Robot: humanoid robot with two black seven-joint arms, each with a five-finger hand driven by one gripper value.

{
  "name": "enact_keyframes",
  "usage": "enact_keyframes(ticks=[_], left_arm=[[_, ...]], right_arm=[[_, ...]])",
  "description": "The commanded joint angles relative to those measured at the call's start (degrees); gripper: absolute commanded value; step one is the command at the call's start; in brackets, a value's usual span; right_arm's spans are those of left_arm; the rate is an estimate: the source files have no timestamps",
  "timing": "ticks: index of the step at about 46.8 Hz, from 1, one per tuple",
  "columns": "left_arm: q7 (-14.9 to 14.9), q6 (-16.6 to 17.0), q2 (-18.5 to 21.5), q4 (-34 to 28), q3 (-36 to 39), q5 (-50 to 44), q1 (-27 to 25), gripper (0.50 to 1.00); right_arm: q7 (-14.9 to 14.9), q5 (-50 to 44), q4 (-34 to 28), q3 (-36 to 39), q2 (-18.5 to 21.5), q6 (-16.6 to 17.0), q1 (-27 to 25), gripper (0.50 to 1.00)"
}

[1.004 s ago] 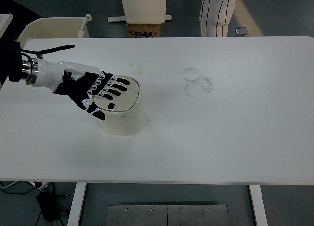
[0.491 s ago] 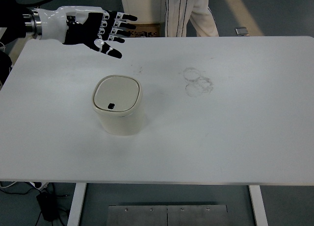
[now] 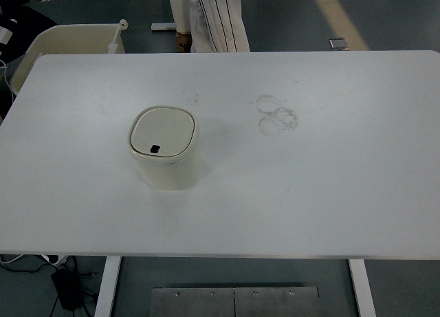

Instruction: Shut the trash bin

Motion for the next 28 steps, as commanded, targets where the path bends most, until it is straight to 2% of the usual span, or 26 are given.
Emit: enact_keyframes(ticks=[1, 12, 19, 28], left_arm=[[-0.6, 0.1, -0.5, 2.7, -1.4, -2.5, 1.8, 1.000], [-0.8, 0.1, -0.5, 10.7, -6.9, -12.3, 9.5, 1.000], [-3.0, 0.2, 0.1, 11.7, -11.7, -14.0, 15.1, 1.000], [-3.4, 0.4, 0.4, 12.6, -19.2, -14.2, 20.5, 1.000]], right_arm=[[0.0, 0.0, 0.1, 0.0, 0.0, 0.0, 0.0, 0.991], [0.0, 0.1, 0.1, 0.0, 0.0, 0.0, 0.0, 0.991], [-0.1, 0.0, 0.1, 0.0, 0.0, 0.0, 0.0, 0.991], [-0.1, 0.1, 0.1, 0.0, 0.0, 0.0, 0.0, 0.991]])
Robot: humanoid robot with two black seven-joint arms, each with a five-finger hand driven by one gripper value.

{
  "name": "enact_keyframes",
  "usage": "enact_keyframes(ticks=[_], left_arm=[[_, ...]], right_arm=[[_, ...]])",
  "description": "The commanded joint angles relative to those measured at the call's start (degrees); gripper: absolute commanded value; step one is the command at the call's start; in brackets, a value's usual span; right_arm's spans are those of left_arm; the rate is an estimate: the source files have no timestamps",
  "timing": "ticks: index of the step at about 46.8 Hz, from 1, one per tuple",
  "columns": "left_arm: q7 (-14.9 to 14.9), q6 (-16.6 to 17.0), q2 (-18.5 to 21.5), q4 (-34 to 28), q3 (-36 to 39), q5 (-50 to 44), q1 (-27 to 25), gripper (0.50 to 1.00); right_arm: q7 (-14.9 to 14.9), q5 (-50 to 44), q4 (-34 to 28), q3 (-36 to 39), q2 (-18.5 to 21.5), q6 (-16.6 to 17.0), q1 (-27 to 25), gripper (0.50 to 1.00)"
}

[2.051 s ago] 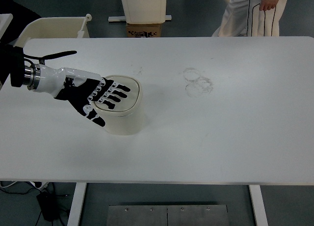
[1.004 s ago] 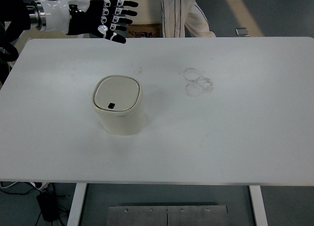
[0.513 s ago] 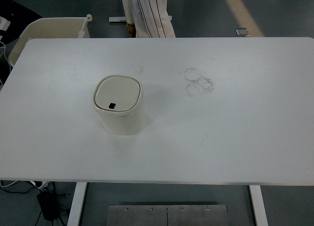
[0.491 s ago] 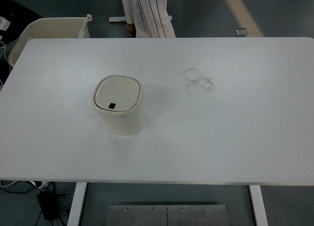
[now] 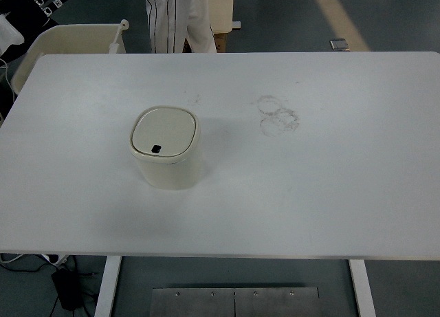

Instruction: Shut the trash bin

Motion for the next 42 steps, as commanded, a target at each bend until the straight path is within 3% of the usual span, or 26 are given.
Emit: enact_keyframes(ticks=[1, 17, 24, 42], left_arm=[[0.0, 0.1, 0.0, 0.6, -2.4, 0.0, 1.8, 1.000], [-0.2, 0.7, -0.3, 1.2, -4.3, -0.6, 9.3, 1.000], [-2.7, 0.7, -0.4, 1.2, -4.3, -0.6, 12.5, 1.000], [-3.1, 0.7, -0.2, 1.2, -4.3, -0.6, 13.8, 1.000]], right_arm=[[0.0, 0.0, 0.0, 0.0, 0.0, 0.0, 0.0, 0.991], [0.0, 0.0, 0.0, 0.0, 0.0, 0.1, 0.0, 0.991], [0.1, 0.0, 0.0, 0.0, 0.0, 0.0, 0.0, 0.991], [0.2, 0.0, 0.1, 0.0, 0.0, 0.0, 0.0, 0.991]])
